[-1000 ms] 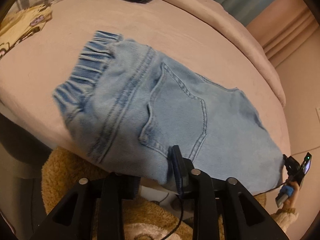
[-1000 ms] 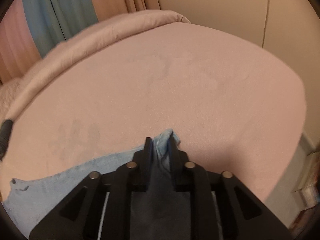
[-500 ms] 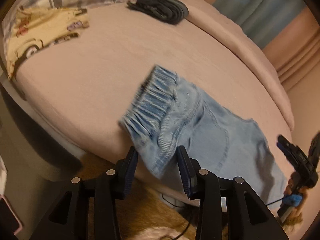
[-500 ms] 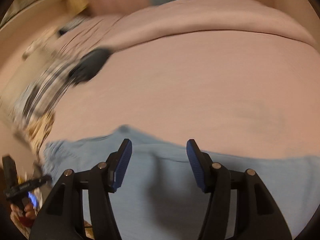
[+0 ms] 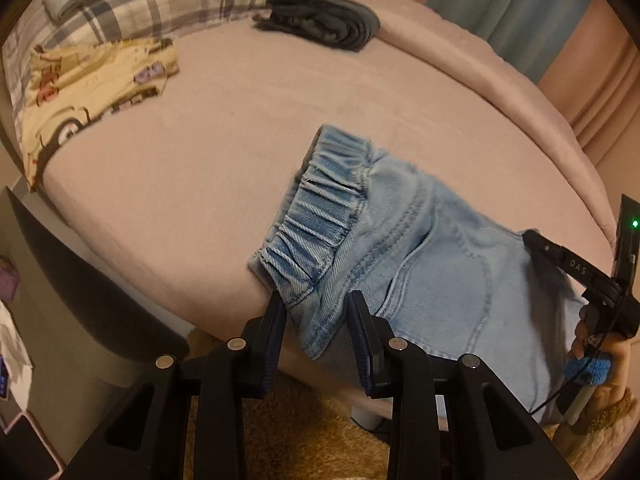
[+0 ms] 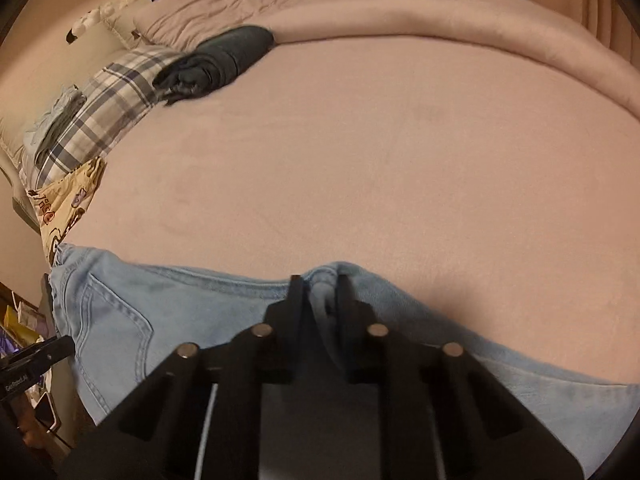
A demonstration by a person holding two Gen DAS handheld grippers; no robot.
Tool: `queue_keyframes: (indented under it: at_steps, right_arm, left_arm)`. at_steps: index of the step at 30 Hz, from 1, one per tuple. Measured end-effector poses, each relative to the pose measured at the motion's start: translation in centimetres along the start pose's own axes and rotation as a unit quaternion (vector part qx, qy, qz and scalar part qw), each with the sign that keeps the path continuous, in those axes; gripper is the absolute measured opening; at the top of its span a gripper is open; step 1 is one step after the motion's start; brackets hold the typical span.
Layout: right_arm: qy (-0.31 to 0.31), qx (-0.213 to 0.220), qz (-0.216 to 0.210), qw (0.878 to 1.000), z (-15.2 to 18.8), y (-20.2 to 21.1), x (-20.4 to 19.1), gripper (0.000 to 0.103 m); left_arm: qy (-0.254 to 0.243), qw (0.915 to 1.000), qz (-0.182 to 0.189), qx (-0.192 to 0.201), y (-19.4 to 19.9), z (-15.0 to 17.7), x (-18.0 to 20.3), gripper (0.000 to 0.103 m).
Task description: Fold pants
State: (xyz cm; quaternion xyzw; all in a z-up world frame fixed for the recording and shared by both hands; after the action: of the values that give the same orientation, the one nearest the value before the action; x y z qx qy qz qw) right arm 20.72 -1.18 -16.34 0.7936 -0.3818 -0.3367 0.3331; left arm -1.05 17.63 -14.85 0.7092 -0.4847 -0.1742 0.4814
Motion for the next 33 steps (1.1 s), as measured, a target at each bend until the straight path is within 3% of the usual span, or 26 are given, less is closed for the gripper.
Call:
queue_keyframes:
  at_steps: [3,5,10,14,22,25,28,33]
  right_arm:
    - [-0.011,0.021,-0.002,1.0,-1.0,1.4,0.0,0.012]
    - [-0.024,0.026,0.003,0.999,-1.5,1.4,0.5,0.01]
    - [-0.004,0.003,0.052,0.999,-0.7,-1.8,0.8,0.011]
    - [0.009,0.011,0.079,0.997,-0.7,-2.0,1.0,0.012]
    - [0.019,0.021,0.098,0.995,-1.1,-1.8,1.0,0.014]
    - [0.01,0.039,0.086,0.995,-1.5,0.0,0.8,0.015]
    - [0.002,0.06,0.084,0.995,-1.8,2.2,0.9,0.025]
    - [0.012,0.053,0.084,0.995,-0.5,4.3,0.4,0.029]
  left_arm:
    - [-0.011,0.9999,-0.002,0.011,0.4,-0.4,0.4,0.031]
    - [0.0,0.9999,-0.007,-0.009,-1.1,-0.1,-0.3,0.032]
    - [-0.02,0.9996,-0.021,-0.001,-2.2,0.7,-0.5,0.037]
    - [-0.006,0.9998,-0.015,-0.009,-2.8,0.5,-0.7,0.038]
    - [-0.013,0.9993,-0.035,0.002,-1.0,0.7,-0.2,0.038]
    - [-0.012,0.9996,-0.021,0.017,1.4,0.5,0.3,0.038]
    - [-0.013,0.999,-0.011,0.04,3.6,-0.1,0.7,0.038]
    - [-0.033,0.9969,0.022,0.068,4.6,-1.6,3.2,0.038]
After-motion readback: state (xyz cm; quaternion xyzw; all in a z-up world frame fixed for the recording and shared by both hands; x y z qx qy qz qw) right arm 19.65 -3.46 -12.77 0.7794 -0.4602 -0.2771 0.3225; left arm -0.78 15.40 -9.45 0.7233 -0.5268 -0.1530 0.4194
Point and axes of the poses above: each gripper's, at about its wrist camera, not at the fingertips, and y roughly against the way its jaws point, x to its right, z to its underside, the point moved 9 cm from there along -y, roughly the way its jaws point, and after that the axes turned 2 degrees about -y, right-handed, at the moved point
